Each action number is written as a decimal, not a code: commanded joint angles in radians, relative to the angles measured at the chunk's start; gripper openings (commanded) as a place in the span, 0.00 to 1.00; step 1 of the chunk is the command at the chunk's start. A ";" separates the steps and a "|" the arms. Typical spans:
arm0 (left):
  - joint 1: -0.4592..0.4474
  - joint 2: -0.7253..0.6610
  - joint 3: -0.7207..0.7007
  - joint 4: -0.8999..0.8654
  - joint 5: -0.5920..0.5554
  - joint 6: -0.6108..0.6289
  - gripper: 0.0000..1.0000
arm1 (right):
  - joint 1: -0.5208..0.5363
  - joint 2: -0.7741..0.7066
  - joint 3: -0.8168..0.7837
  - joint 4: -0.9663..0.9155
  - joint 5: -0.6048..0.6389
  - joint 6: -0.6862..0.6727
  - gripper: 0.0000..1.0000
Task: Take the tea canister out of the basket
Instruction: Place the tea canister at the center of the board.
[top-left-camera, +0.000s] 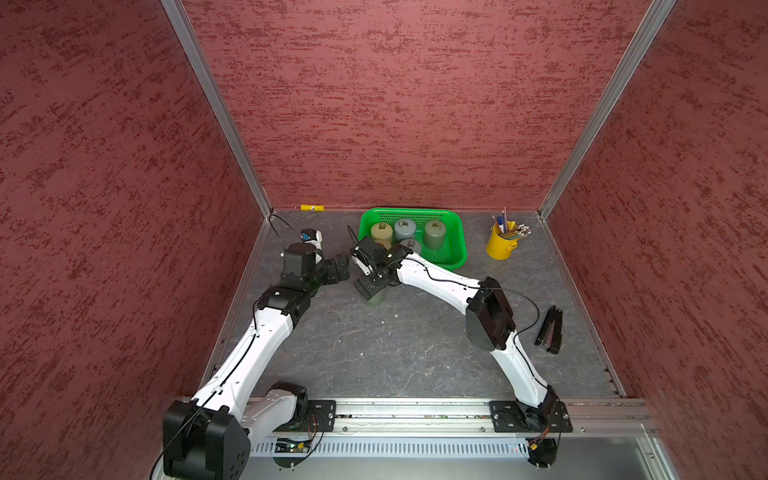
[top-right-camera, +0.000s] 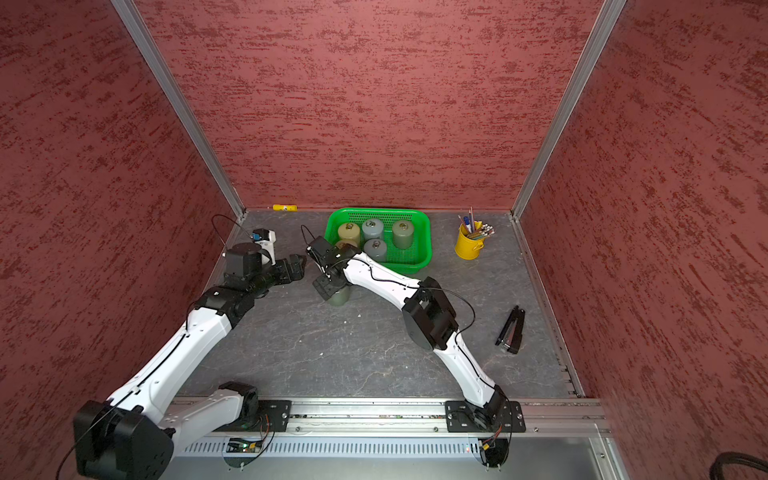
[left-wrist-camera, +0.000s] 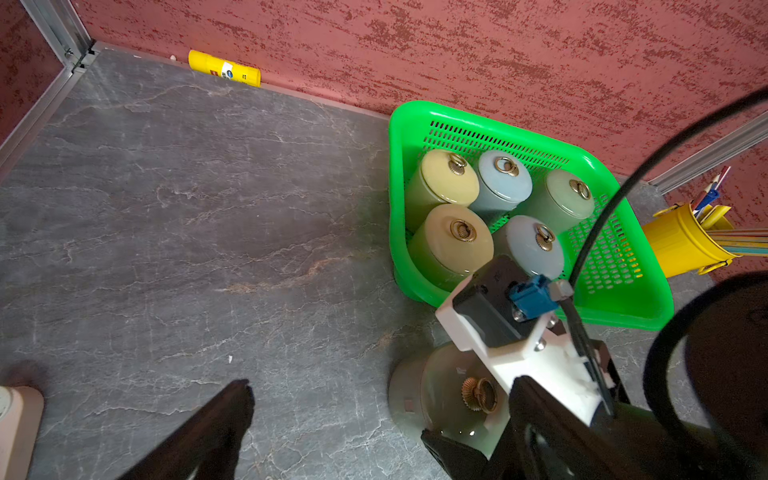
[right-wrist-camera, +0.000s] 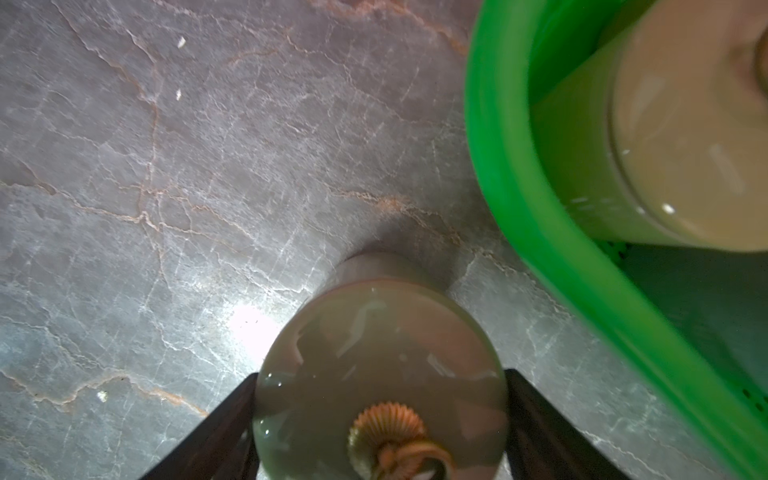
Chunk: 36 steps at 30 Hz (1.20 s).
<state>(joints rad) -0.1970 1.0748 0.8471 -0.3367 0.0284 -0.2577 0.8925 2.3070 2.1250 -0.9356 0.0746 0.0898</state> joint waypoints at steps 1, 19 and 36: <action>0.004 0.001 -0.019 0.024 0.015 -0.003 1.00 | 0.006 -0.001 0.051 0.020 -0.005 0.010 0.24; 0.001 -0.005 -0.026 0.026 0.015 -0.003 1.00 | 0.008 0.009 0.047 0.006 -0.035 0.008 0.80; -0.006 -0.013 -0.027 0.023 0.011 -0.006 1.00 | 0.008 -0.054 -0.014 0.073 -0.060 0.019 0.99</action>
<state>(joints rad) -0.1974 1.0748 0.8310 -0.3328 0.0284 -0.2577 0.8932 2.3188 2.1269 -0.9169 0.0254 0.1017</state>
